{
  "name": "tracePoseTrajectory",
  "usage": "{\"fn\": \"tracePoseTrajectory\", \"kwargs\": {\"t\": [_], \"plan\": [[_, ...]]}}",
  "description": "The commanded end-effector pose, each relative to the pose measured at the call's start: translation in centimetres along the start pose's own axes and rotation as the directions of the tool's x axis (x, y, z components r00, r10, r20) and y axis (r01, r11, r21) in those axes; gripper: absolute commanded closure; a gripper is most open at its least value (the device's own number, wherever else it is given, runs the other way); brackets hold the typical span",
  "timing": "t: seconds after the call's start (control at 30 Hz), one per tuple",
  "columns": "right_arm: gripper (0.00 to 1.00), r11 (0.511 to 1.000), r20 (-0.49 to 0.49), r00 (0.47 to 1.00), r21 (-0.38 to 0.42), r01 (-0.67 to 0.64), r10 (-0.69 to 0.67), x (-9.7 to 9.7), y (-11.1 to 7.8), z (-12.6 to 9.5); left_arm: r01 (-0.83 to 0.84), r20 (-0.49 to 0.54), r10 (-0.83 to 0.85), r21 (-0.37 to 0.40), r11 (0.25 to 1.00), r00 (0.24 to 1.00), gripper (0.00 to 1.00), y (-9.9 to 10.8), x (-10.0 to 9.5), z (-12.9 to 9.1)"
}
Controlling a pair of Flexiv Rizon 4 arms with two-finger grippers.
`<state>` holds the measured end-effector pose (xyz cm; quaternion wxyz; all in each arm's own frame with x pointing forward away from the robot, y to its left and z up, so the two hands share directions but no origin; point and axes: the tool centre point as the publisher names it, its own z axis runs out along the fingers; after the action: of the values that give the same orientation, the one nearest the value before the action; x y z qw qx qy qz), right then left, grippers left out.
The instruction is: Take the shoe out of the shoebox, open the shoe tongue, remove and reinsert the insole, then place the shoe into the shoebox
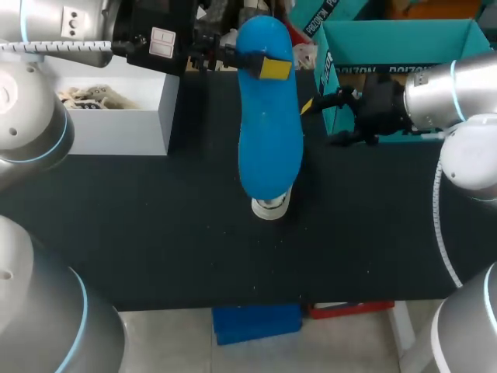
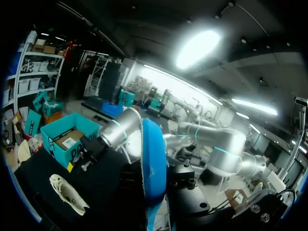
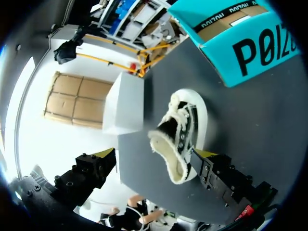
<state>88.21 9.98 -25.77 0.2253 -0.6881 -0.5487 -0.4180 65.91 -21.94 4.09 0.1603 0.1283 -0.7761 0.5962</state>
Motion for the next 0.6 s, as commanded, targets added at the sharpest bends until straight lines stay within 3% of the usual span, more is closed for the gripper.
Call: {"fn": "tracePoseTrajectory", "kwargs": {"t": [0.03, 0.4, 0.6], "plan": [[0.00, 1.000, -0.170, 0.985, 0.006, -0.013, 0.014, 0.1, -0.2, -0.7, 0.002, 0.004, -0.002, -0.002, 1.000, 1.000, 1.00, 0.0, 0.0, 0.1], [0.00, 0.998, -0.338, 0.940, 0.062, -0.019, 0.039, 2.6, -0.3, -1.4, 0.002, 0.004, -0.002, -0.002, 1.000, 1.000, 1.00, 0.0, 0.0, 0.1], [0.00, 0.994, -0.454, 0.889, 0.108, -0.004, 0.053, 3.7, -0.6, -1.6, 0.002, 0.004, -0.002, -0.002, 1.000, 1.000, 1.00, 0.0, 0.0, 0.1]]}}
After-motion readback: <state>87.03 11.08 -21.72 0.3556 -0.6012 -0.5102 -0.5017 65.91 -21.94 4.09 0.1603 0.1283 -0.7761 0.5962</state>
